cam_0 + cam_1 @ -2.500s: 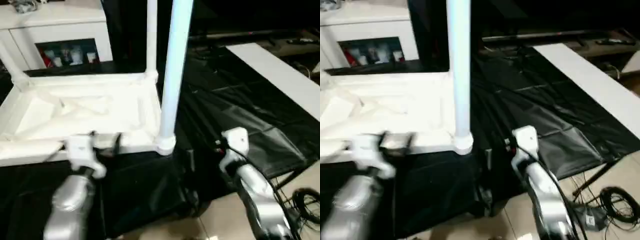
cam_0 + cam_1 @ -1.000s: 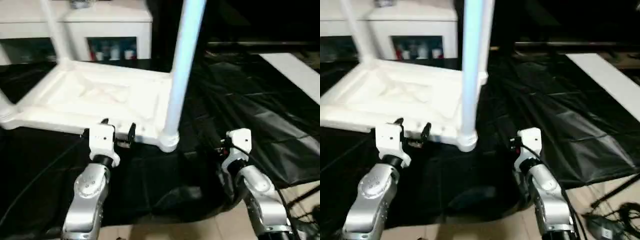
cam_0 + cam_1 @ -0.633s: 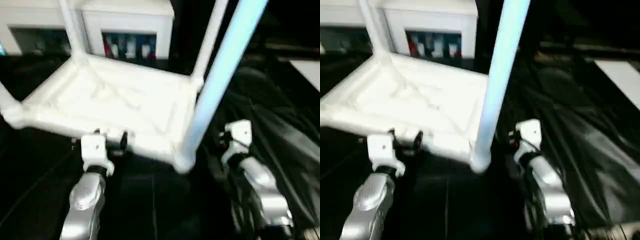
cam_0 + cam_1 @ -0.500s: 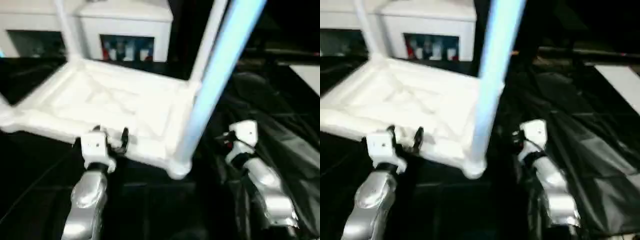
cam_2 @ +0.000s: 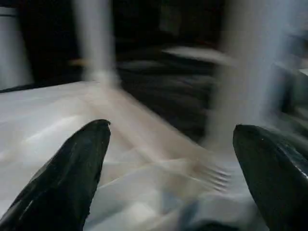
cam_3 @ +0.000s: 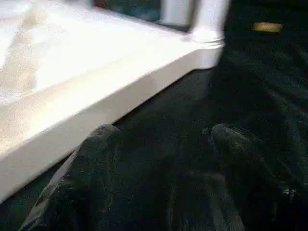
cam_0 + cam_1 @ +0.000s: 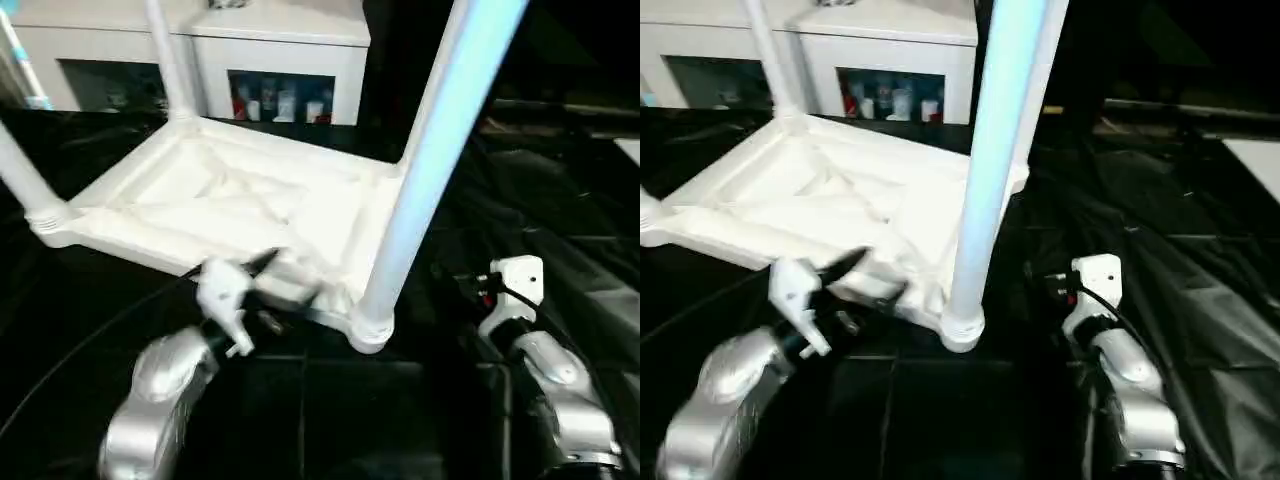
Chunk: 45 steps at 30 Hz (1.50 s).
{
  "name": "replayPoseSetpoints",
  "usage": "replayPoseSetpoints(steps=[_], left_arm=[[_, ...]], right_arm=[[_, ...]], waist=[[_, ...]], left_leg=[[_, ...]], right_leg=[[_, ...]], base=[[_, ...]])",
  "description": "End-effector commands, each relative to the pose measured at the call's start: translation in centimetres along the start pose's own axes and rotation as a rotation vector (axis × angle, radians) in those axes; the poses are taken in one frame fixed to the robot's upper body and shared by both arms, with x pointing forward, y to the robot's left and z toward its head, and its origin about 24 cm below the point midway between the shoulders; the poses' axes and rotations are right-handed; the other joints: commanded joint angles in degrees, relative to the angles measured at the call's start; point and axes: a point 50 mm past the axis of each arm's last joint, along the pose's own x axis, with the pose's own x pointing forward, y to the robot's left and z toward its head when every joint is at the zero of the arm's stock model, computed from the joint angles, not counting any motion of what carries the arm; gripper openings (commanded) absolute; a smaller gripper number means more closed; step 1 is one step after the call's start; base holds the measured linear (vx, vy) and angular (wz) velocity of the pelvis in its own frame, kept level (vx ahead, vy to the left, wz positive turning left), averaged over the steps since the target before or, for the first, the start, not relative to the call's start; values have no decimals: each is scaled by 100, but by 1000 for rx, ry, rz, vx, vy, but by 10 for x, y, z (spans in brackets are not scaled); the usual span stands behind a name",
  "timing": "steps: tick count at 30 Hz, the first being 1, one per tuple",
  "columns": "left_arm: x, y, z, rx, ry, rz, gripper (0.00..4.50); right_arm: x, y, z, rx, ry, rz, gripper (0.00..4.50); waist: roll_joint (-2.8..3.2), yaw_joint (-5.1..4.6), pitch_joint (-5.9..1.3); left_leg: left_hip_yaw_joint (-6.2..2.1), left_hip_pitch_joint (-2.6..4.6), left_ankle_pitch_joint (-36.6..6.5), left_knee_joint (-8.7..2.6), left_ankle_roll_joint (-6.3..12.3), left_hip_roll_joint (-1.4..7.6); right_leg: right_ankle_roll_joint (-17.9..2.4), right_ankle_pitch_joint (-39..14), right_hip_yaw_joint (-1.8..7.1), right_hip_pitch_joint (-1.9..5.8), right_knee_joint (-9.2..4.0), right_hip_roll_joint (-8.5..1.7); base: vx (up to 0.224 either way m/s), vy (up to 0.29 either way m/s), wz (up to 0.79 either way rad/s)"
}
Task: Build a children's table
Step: Rotate table base
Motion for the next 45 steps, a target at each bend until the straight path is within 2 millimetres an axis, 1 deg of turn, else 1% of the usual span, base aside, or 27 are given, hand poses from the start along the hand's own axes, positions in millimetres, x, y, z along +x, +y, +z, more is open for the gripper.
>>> replayPoseSetpoints(steps=[1,2,3,5,6,7,8,9,10,11,13,14,15,16,17,19,21,22,24,25,28,29,30,33,36,37,45], left_arm=[[2,1,-7,26,93,-133,450],[1,6,-7,55,148,-208,450],[1,8,-7,68,177,-246,450],[-2,22,-7,132,285,-335,450],[-3,35,-6,200,365,-367,450],[-3,45,-6,238,412,-383,450],[-3,50,-5,248,436,-395,450],[-2,54,-5,241,445,-402,450],[-2,56,-4,234,449,-406,432],[0,59,-4,224,450,-420,421],[5,64,-3,213,454,-449,414],[8,65,-3,200,452,-463,411],[10,66,-3,189,444,-477,394],[10,66,-3,189,444,-477,394],[15,66,-5,177,442,-510,382],[18,66,-6,179,445,-529,372],[21,66,-8,169,450,-547,348],[23,65,-9,167,449,-553,348],[28,65,-10,173,447,-555,332],[29,65,-11,171,448,-560,328],[33,65,-12,171,452,-575,302],[34,66,-12,172,452,-578,294],[35,66,-13,176,454,-580,290],[38,65,-15,187,472,-586,258],[39,64,-18,181,498,-603,251],[39,63,-21,178,512,-610,230],[42,63,-26,171,538,-602,163]], right_arm=[[-3,3,3,-23,1,103,333],[-5,4,4,-54,12,166,333],[-6,5,4,-69,18,197,333],[-11,9,6,-129,42,330,333],[-14,11,7,-162,48,393,333],[-15,12,9,-175,45,426,333],[-15,14,10,-180,44,450,333],[-16,16,10,-183,45,473,333],[-16,18,11,-184,46,488,333],[-17,21,10,-189,54,515,333],[-19,31,8,-208,67,594,333],[-20,36,8,-207,71,631,333],[-22,39,8,-205,78,668,333],[-22,39,8,-205,78,668,333],[-26,46,10,-199,91,756,333],[-29,48,11,-202,98,796,333],[-31,48,12,-211,103,824,333],[-31,48,14,-221,101,825,333],[-32,45,18,-230,97,824,333],[-32,45,18,-232,98,823,333],[-34,44,18,-237,104,827,333],[-35,44,19,-238,107,828,333],[-35,44,19,-238,111,830,333],[-38,44,17,-241,121,832,333],[-39,43,17,-243,124,829,333],[-39,43,18,-245,126,828,333],[-37,41,19,-251,128,822,333]], waist=[[92,3,-272],[134,9,-287],[119,3,-295],[102,-1,-319],[173,17,-355],[177,21,-354],[210,18,-393],[188,16,-398],[222,28,-434],[208,42,-454],[334,49,-491],[331,49,-511],[383,67,-527],[370,75,-531],[432,103,-532],[421,130,-514],[421,175,-499],[443,178,-504],[427,181,-495],[445,184,-489],[443,170,-477],[441,176,-491],[465,176,-482],[457,176,-499],[462,171,-504],[466,173,-500],[447,167,-477]], left_leg=[[-178,13,-1390,-622,179,402],[-211,-19,-1364,-626,185,393],[-205,-16,-1338,-621,188,394],[-227,-73,-1102,-607,274,389],[-211,-48,-907,-574,324,382],[-193,-43,-864,-570,369,371],[-180,-21,-762,-552,378,368],[-185,-55,-665,-552,396,363],[-186,-75,-443,-529,398,367],[-185,-96,-275,-508,439,375],[-182,-105,-133,-488,503,375],[-159,-86,-70,-474,594,359],[-169,-96,13,-467,678,361],[-166,-97,23,-464,701,373],[-180,-105,24,-463,725,390],[-161,-100,-157,-472,725,403],[-154,-104,-341,-483,618,407],[-164,-104,-376,-485,579,413],[-158,-86,-490,-489,496,398],[-159,-85,-527,-492,474,395],[-175,-113,-533,-510,435,385],[-173,-90,-548,-503,425,381],[-175,-99,-525,-509,428,382],[-183,-132,-408,-501,479,380],[-185,-133,-371,-503,528,389],[-186,-131,-369,-503,531,391],[-181,-112,-513,-522,529,398]], right_leg=[[-1055,-2288,258,187,-499,-419],[-990,-2408,254,229,-498,-441],[-976,-2420,253,225,-517,-445],[-968,-2422,259,287,-507,-464],[-1041,-2230,273,276,-496,-476],[-1038,-2185,270,266,-526,-454],[-1142,-1888,257,276,-492,-442],[-1201,-1735,256,310,-474,-452],[-1346,-1386,245,354,-431,-469],[-1490,-1108,242,376,-391,-484],[-1687,-727,224,386,-348,-473],[-1759,-490,206,370,-353,-433],[-1848,-242,199,391,-331,-443],[-1881,-163,196,392,-323,-446],[-1941,-100,193,404,-308,-471],[-1939,-267,180,410,-353,-449],[-1862,-634,187,416,-389,-465],[-1847,-701,191,426,-378,-477],[-1733,-1059,196,407,-437,-468],[-1709,-1151,198,405,-448,-470],[-1566,-1373,194,418,-478,-462],[-1513,-1485,197,413,-485,-462],[-1502,-1507,197,405,-488,-459],[-1490,-1356,190,429,-480,-464],[-1513,-1210,184,424,-468,-461],[-1516,-1201,183,422,-467,-466],[-1466,-1488,186,395,-519,-474]], base=[[0,0,0],[0,0,0],[0,0,0],[0,0,0],[0,0,0],[0,0,0],[0,0,0],[0,0,0],[0,0,0],[0,0,0],[53,9,2],[52,10,3],[0,0,0],[0,0,0],[0,0,0],[0,0,0],[0,0,0],[0,0,0],[0,0,0],[0,0,0],[0,0,0],[0,0,0],[0,0,0],[0,0,0],[0,0,0],[0,0,0],[0,0,0]])
